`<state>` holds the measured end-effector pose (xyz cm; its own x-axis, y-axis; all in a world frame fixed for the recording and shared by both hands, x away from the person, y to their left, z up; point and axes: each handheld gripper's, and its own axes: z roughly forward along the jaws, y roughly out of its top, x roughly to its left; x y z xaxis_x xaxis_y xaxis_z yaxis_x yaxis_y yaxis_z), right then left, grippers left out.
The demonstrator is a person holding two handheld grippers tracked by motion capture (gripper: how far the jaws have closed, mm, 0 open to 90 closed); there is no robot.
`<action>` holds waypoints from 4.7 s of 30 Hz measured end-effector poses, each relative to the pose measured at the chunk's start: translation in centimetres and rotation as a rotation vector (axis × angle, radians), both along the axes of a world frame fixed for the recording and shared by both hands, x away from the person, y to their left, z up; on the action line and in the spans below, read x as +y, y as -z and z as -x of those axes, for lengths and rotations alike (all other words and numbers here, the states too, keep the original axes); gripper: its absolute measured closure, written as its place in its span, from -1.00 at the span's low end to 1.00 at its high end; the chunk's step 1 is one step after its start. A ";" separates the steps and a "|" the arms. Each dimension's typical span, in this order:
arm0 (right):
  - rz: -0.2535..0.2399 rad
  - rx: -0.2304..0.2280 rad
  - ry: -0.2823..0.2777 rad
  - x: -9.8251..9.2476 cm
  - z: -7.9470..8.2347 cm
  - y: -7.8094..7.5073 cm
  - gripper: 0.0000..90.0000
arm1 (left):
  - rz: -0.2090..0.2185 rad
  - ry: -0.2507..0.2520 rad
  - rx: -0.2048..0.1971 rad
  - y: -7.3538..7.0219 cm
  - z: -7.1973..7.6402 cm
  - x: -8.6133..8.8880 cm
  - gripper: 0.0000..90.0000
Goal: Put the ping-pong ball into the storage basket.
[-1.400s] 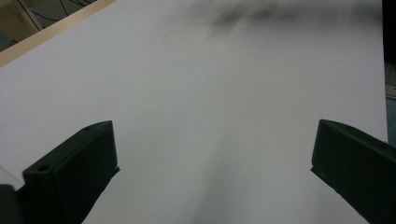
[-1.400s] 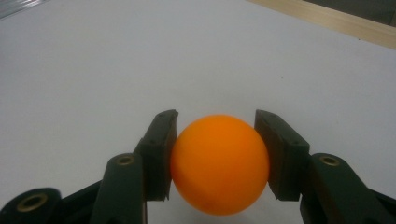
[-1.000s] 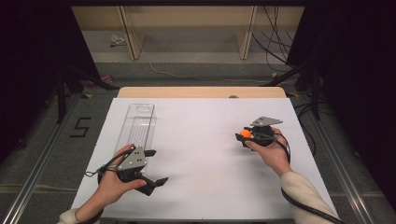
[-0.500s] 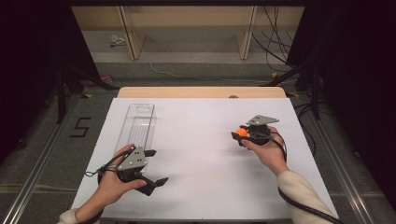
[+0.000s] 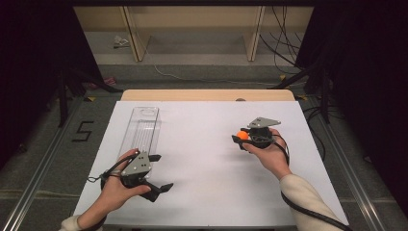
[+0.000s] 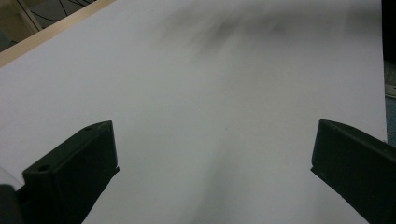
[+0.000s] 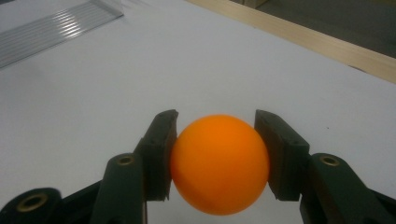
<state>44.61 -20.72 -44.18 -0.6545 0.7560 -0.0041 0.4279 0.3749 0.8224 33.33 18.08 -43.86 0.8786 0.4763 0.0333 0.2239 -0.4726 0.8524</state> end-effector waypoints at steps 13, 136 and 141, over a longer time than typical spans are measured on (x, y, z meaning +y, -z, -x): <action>-0.004 -0.004 -0.024 1.3 -0.2 -0.2 0.14 | 0.000 0.000 0.000 0.0 0.0 0.0 -1.00; -0.023 -0.013 -0.164 9.7 -1.4 -0.7 0.14 | 0.001 0.007 -0.004 -0.1 0.1 0.0 -1.00; -0.027 -0.013 -0.168 10.0 -1.5 -0.7 0.14 | 0.001 0.007 -0.003 -0.1 0.1 0.0 -1.00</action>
<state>46.10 -10.77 -43.43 -0.7718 0.6359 0.0049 0.3500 0.4183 0.8382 33.21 18.04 -43.81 0.8821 0.4698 0.0356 0.2175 -0.4732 0.8537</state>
